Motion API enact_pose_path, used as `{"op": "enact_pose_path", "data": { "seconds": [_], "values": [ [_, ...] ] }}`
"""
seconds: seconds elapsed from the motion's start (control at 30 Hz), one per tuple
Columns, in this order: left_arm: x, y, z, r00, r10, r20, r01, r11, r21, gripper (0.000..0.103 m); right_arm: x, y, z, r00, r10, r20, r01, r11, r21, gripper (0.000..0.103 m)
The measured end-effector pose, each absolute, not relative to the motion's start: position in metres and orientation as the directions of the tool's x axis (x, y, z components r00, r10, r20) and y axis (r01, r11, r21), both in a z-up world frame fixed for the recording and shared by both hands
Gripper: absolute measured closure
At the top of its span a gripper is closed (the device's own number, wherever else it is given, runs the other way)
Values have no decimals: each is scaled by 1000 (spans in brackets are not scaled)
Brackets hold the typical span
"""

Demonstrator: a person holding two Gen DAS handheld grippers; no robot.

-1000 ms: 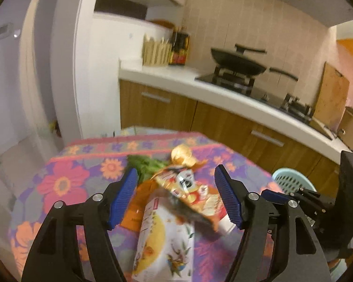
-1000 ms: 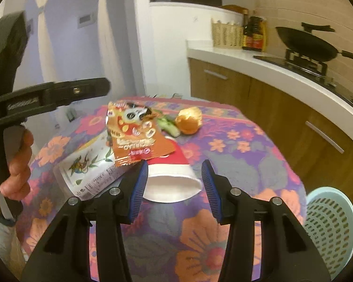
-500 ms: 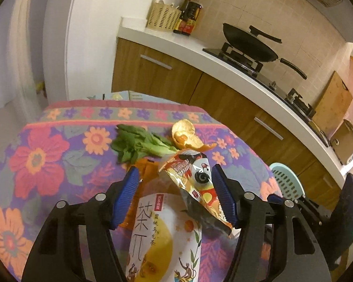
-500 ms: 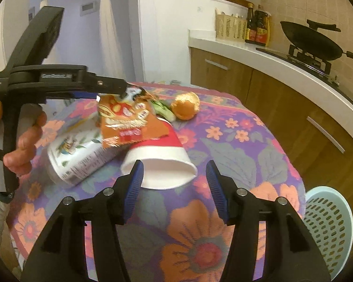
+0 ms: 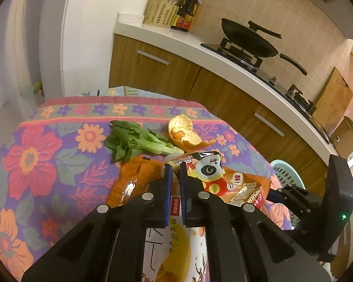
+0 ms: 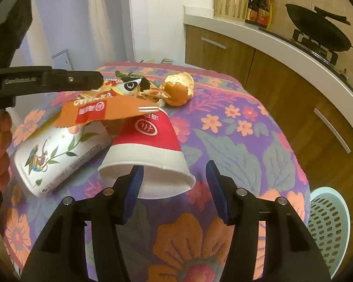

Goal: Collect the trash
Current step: 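Grasp the snack wrapper with the left tool while the right tool grasps the paper cup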

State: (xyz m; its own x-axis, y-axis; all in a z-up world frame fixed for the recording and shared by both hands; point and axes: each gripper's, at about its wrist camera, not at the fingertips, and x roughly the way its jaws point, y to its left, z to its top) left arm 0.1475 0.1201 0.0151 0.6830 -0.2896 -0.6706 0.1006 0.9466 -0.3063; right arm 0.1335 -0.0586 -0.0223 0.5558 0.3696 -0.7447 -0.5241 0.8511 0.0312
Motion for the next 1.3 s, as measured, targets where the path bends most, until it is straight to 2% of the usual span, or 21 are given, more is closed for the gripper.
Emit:
{"op": "enact_pose_path", "data": {
  "seconds": [0.2,0.27,0.8,1.13,1.3],
  "values": [
    [143,118,19,693,-306,-653,130,944,-304,102,139,-60,-23,548,377,-746,-512,857,56,91],
    [142,117,20,700,-304,-647,133,945,-300,102,138,-60,-23,559,368,-743,-504,862,48,98],
    [114,103,36,730,-350,-587,171,925,-338,103,119,-95,-15,640,308,-704,-423,906,13,100],
    [101,42,21,680,-416,-604,257,906,-335,103,112,-172,-20,685,221,-694,-272,962,38,101],
    [99,14,-5,632,-446,-633,270,893,-360,103,104,-214,-20,709,207,-674,-211,974,77,101]
  ]
}}
